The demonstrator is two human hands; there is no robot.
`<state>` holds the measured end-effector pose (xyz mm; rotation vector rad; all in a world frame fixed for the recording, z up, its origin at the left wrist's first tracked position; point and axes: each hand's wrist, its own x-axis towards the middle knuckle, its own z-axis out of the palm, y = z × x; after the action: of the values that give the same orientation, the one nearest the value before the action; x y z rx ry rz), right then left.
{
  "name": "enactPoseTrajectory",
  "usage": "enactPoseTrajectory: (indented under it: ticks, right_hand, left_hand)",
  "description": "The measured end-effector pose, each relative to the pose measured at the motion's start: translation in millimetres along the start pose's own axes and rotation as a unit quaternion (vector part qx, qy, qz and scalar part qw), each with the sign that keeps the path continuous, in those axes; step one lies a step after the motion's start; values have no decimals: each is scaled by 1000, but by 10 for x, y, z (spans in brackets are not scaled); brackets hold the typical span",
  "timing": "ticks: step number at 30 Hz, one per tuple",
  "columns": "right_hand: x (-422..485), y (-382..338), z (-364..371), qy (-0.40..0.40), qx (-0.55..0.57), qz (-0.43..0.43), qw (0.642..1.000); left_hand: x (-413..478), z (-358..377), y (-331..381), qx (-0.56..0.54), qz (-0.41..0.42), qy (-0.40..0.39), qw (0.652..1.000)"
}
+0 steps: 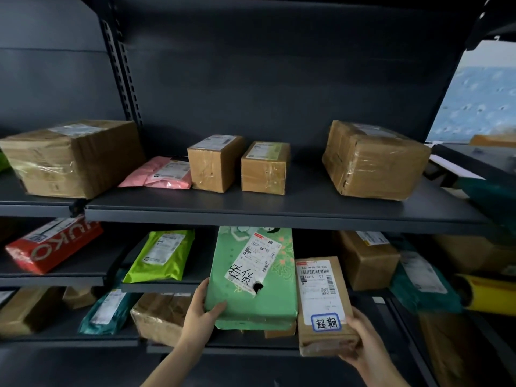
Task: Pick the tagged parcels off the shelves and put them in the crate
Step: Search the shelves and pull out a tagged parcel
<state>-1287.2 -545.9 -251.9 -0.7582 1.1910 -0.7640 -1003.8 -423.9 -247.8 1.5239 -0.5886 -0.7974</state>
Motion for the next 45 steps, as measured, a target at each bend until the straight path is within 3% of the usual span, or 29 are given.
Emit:
enactPoseTrajectory:
  ticks: [17,35,39,45]
  right_hand:
    - [106,-132,-22,-51,-26,-16,998]
    - [379,-465,353,-66,-13,-44,997]
    - [348,-422,339,-38,-13,-49,998]
    - [192,-305,230,-20,9,-97,995]
  left_hand:
    - [-11,113,108,60,10,19,998]
    - [689,229,422,134,-17,45,990]
    - [627,154,341,124,-14,43,991]
    - [358,-3,157,213,-17,65,975]
